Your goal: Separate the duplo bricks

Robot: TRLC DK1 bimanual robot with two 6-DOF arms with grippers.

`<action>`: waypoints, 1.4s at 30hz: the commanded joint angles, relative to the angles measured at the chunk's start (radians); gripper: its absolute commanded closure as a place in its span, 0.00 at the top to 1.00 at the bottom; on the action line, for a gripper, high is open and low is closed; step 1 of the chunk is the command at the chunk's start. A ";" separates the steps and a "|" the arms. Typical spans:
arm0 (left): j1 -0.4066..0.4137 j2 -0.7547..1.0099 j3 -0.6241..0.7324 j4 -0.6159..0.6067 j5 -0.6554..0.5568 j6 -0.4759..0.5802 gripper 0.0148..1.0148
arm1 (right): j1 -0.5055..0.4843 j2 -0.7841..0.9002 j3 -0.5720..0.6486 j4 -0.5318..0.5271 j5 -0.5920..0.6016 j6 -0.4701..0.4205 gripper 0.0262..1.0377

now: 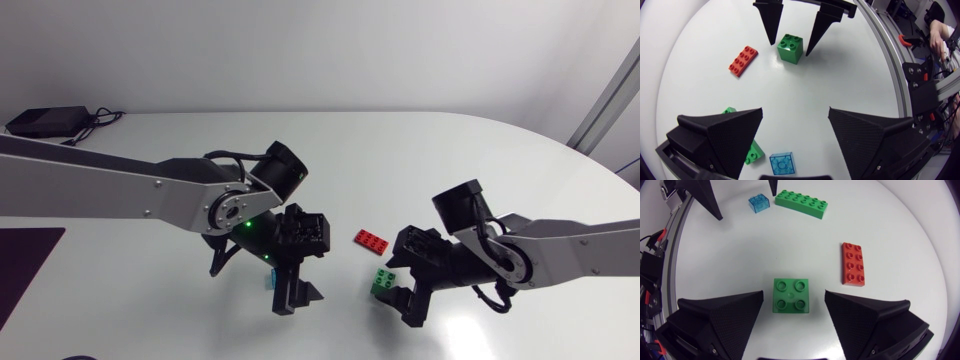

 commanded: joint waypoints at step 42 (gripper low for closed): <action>0.001 -0.093 0.163 -0.201 0.475 -0.141 0.90 | -0.004 -0.501 0.111 -0.339 -0.431 0.243 0.25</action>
